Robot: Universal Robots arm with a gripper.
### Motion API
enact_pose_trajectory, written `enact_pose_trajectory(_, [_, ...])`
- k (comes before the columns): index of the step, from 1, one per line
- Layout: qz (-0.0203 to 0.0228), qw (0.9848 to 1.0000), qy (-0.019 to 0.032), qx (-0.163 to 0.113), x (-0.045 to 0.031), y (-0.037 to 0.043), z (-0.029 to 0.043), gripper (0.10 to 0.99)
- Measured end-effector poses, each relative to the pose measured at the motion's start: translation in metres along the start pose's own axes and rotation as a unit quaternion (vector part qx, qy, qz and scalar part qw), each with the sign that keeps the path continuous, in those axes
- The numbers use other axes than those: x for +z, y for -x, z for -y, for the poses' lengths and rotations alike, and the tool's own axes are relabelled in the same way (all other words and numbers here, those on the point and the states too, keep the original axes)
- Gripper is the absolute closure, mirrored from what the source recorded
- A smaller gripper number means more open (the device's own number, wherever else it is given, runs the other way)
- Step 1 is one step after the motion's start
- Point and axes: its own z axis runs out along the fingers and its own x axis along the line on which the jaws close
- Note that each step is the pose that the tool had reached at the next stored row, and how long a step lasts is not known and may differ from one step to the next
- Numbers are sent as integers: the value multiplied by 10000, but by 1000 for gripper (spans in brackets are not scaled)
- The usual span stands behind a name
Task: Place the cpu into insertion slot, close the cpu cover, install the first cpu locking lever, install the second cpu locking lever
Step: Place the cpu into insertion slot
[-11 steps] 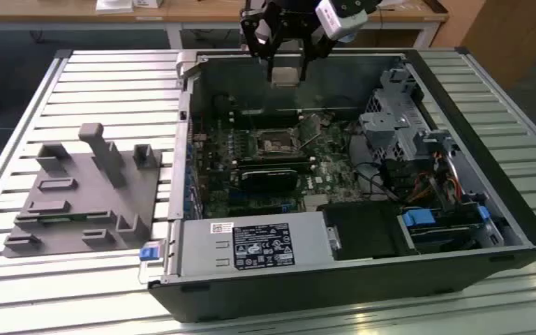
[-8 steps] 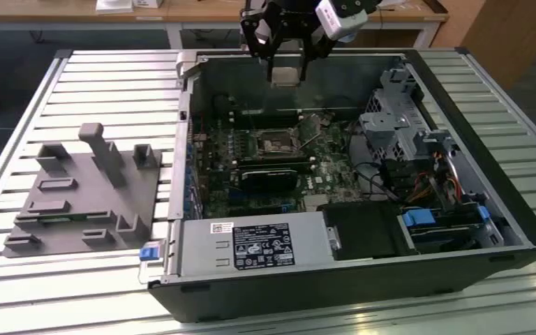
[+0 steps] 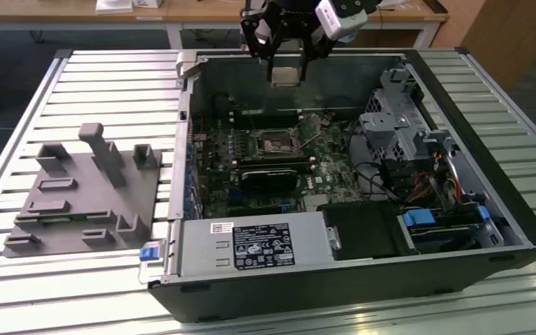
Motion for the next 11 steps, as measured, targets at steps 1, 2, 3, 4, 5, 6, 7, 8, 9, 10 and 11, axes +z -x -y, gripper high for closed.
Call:
enact_pose_trajectory(1, [1,10000,0,7,0,0,0,549])
enact_pose_trajectory(2, [2,10000,0,21,0,0,0,549])
enact_pose_trajectory(3, [4,10000,0,43,0,-1,0,549])
enact_pose_trajectory(4, [6,10000,1,69,0,-1,0,549])
enact_pose_trajectory(5, [9,9999,2,100,0,-1,0,549])
enact_pose_trajectory(6, [12,9999,2,134,0,-1,0,549])
enact_pose_trajectory(7, [15,9999,3,163,0,-1,0,549])
enact_pose_trajectory(8, [18,9998,4,199,1,-1,0,549])
enact_pose_trajectory(9, [21,9997,5,234,1,-1,0,549])
enact_pose_trajectory(10, [24,9996,5,268,1,-1,0,549])
enact_pose_trajectory(11, [27,9995,6,299,1,-1,0,549])
